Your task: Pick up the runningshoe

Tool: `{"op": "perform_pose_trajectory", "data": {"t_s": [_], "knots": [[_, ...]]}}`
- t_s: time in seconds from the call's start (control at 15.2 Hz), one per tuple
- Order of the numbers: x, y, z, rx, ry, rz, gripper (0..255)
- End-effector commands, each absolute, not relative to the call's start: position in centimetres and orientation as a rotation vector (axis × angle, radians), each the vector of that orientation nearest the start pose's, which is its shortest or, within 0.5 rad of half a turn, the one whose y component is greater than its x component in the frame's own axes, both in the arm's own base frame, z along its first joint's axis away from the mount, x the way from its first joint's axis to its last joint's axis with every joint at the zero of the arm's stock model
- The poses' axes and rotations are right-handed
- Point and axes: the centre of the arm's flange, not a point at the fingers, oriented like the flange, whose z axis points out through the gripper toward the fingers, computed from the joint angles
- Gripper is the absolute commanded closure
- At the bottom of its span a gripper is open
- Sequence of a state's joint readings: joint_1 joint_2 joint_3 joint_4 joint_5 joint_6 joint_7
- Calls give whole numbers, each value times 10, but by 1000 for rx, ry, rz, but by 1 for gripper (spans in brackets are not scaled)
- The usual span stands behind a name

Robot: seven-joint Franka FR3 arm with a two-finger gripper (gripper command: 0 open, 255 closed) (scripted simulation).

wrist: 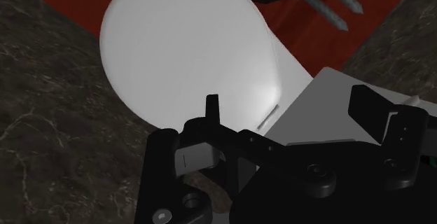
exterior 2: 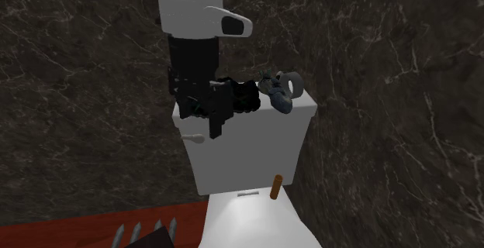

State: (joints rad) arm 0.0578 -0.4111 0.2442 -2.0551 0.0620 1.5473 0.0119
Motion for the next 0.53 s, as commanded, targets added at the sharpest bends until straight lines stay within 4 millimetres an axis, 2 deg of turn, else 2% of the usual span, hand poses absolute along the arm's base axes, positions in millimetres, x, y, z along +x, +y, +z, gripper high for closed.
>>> {"op": "perform_pose_trajectory", "data": {"t_s": [0.0,0.46], "knots": [[409,172,589,-3176,-480,145,0],[456,257,592,-3224,-693,87,0]]}}
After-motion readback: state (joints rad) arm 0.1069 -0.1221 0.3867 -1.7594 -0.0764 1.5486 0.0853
